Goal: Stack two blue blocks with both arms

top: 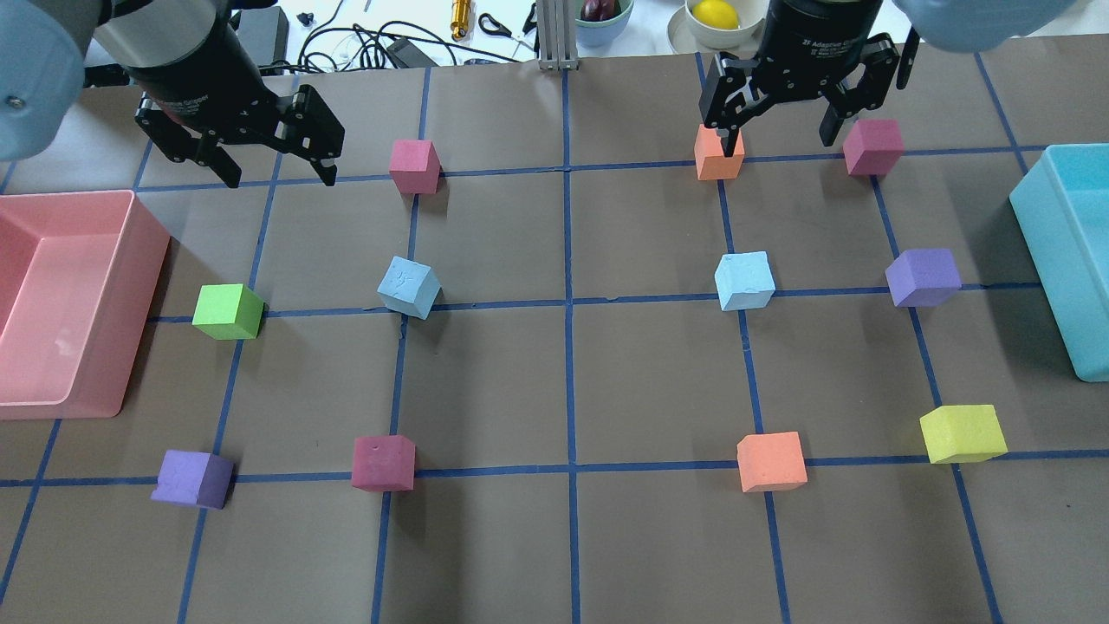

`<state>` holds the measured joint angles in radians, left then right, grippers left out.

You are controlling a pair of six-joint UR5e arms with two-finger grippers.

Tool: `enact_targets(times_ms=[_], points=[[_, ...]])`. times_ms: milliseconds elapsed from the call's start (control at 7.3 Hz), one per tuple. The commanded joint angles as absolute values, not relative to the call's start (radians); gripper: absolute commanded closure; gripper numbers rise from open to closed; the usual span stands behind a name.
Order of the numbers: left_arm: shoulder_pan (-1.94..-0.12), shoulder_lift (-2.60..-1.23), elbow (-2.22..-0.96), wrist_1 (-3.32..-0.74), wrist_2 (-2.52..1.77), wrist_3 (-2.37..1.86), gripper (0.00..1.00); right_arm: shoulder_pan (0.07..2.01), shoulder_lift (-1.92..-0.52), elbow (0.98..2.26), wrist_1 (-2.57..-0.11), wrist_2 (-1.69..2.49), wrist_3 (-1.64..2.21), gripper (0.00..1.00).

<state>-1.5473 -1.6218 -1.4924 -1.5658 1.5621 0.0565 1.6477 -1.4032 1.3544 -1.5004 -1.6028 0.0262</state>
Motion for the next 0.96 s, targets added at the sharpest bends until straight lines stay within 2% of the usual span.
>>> enact_targets(times_ms=[0,411,822], points=[[-1.554,-1.67,-1.523,-1.562,1.56,0.06,0.0,1.647,-1.394,1.358,-1.502,-1.595,0.026,0.0],[-1.568,-1.759,-1.73,-1.207,1.548,0.07,0.0,1.603,-1.298,1.415,-1.593,-1.608,0.026,0.0],[-1.609,-1.877,-1.792,-1.038,1.552,0.12,0.0,1.571,-1.181,1.633,-1.975,-1.605,-0.02,0.0]])
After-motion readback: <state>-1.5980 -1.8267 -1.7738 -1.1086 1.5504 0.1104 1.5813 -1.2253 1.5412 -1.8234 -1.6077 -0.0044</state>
